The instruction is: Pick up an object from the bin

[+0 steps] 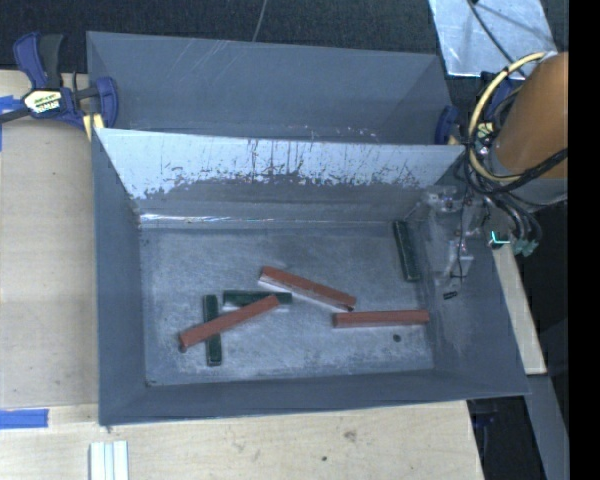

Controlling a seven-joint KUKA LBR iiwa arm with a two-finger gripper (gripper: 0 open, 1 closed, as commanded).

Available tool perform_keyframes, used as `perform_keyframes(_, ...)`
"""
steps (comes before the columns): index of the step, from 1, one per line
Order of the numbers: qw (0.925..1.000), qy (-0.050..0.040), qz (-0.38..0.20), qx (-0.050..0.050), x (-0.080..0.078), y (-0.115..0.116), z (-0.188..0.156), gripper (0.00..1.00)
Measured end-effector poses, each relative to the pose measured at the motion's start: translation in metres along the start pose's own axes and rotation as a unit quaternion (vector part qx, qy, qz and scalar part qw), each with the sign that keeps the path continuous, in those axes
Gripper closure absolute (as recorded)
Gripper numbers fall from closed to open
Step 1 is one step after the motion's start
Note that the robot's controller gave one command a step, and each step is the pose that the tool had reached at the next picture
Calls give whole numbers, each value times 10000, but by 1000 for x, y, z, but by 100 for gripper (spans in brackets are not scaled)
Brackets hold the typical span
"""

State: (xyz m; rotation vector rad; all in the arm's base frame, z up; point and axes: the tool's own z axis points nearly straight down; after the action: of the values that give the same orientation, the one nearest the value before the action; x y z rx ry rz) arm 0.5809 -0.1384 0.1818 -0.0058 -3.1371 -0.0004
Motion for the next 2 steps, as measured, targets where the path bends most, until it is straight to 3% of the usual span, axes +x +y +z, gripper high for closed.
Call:
perform_keyframes(1,10000,-42,-15,7,-2,1,-5,0)
perform_keyframes(2,10000,-67,69,13,22,27,47,0)
